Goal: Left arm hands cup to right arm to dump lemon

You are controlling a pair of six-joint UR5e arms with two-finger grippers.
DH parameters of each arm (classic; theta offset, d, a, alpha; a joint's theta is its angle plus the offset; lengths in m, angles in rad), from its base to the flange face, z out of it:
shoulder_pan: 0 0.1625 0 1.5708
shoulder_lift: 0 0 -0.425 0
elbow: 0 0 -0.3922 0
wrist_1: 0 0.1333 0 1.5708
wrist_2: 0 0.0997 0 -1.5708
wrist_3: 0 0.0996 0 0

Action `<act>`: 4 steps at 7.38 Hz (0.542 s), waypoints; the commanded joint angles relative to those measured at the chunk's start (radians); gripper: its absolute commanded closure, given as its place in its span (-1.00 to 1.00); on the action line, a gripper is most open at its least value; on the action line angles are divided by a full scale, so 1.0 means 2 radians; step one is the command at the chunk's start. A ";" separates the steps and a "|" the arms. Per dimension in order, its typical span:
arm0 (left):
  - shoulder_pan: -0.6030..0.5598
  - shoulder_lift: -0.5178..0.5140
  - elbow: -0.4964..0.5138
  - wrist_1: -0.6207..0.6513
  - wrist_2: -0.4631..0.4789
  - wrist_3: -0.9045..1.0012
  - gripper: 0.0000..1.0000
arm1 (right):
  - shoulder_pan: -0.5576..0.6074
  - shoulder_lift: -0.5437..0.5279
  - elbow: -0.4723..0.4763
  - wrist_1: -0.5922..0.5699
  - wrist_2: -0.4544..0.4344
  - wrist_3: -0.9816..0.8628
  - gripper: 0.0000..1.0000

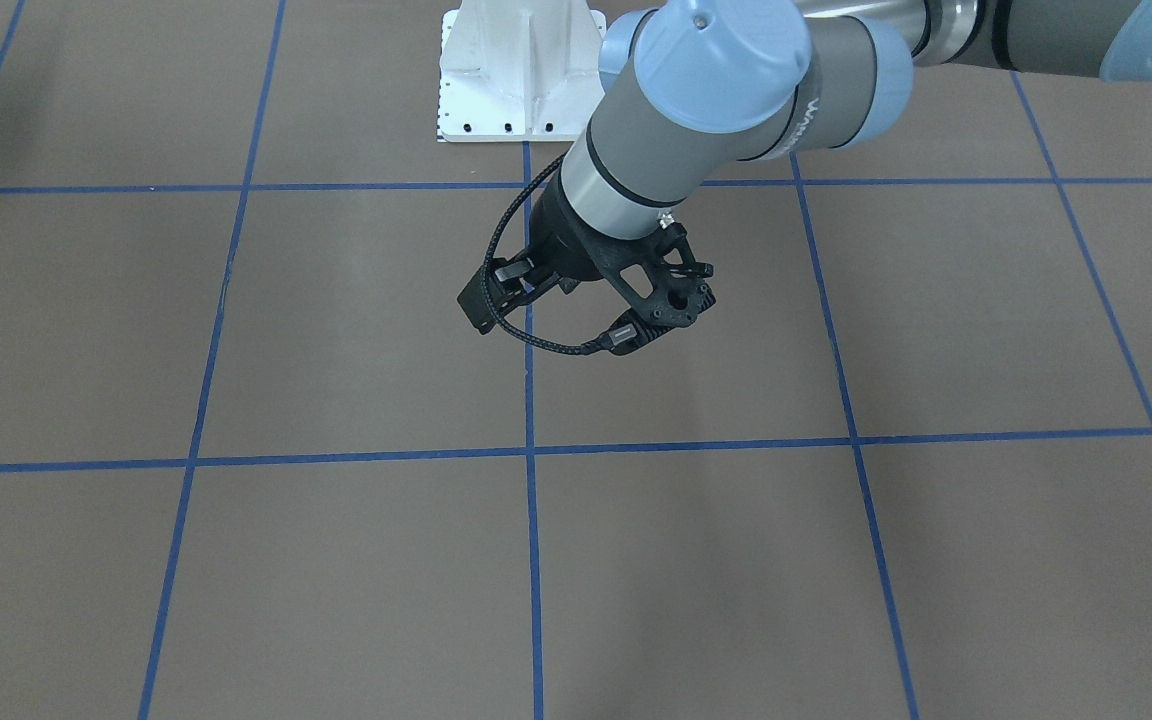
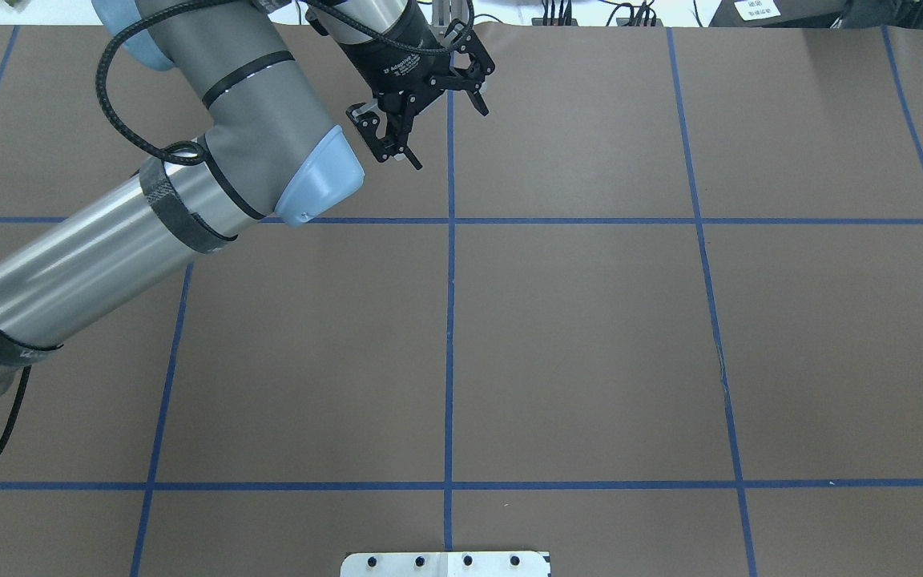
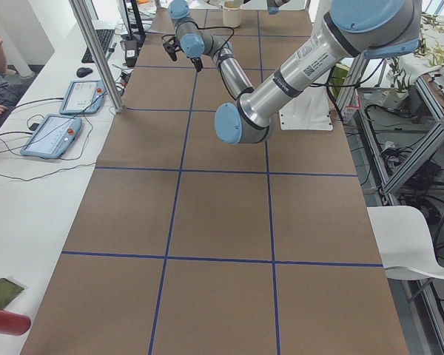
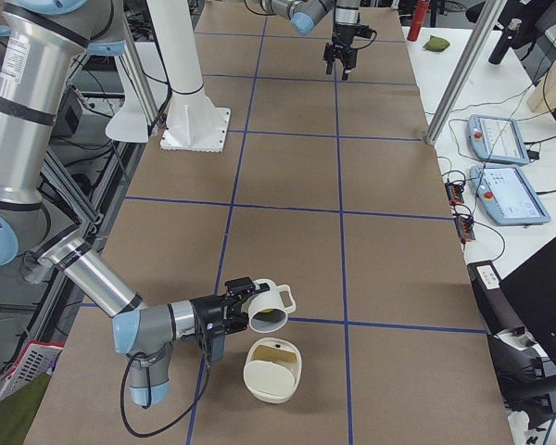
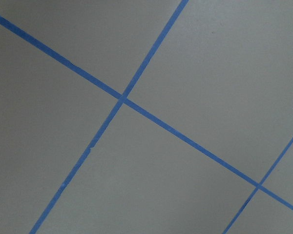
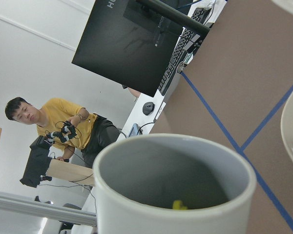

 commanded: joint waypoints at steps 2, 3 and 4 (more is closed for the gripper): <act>-0.008 0.000 0.000 0.000 0.009 0.001 -1.00 | 0.012 0.010 -0.013 0.016 -0.003 0.122 0.05; -0.008 0.000 0.000 0.000 0.021 0.006 -1.00 | 0.012 0.026 -0.027 0.016 -0.003 0.125 0.06; -0.008 0.000 0.001 0.001 0.021 0.013 -1.00 | 0.012 0.036 -0.041 0.016 -0.004 0.131 0.06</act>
